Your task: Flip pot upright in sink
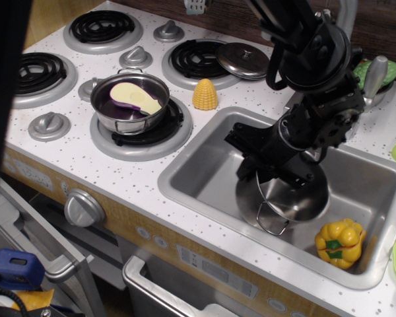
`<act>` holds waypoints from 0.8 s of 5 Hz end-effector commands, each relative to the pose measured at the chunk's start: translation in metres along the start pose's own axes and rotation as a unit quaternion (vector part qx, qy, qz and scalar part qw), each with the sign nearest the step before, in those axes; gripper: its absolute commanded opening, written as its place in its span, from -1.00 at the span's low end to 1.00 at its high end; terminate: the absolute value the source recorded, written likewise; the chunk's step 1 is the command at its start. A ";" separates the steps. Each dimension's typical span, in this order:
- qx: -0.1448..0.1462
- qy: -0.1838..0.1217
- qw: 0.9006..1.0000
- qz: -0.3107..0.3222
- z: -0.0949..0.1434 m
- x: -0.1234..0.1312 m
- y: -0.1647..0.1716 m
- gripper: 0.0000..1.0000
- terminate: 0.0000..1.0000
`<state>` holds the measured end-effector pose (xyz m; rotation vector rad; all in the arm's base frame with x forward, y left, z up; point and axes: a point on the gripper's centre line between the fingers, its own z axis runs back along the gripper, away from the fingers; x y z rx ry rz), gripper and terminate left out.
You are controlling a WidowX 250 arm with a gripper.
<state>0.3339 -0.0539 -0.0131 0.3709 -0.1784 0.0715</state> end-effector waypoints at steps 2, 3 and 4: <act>-0.082 -0.005 0.997 0.003 0.003 0.008 0.016 1.00 -1.00; -0.082 -0.005 0.997 0.003 0.003 0.008 0.016 1.00 -1.00; -0.082 -0.005 0.997 0.003 0.003 0.008 0.016 1.00 1.00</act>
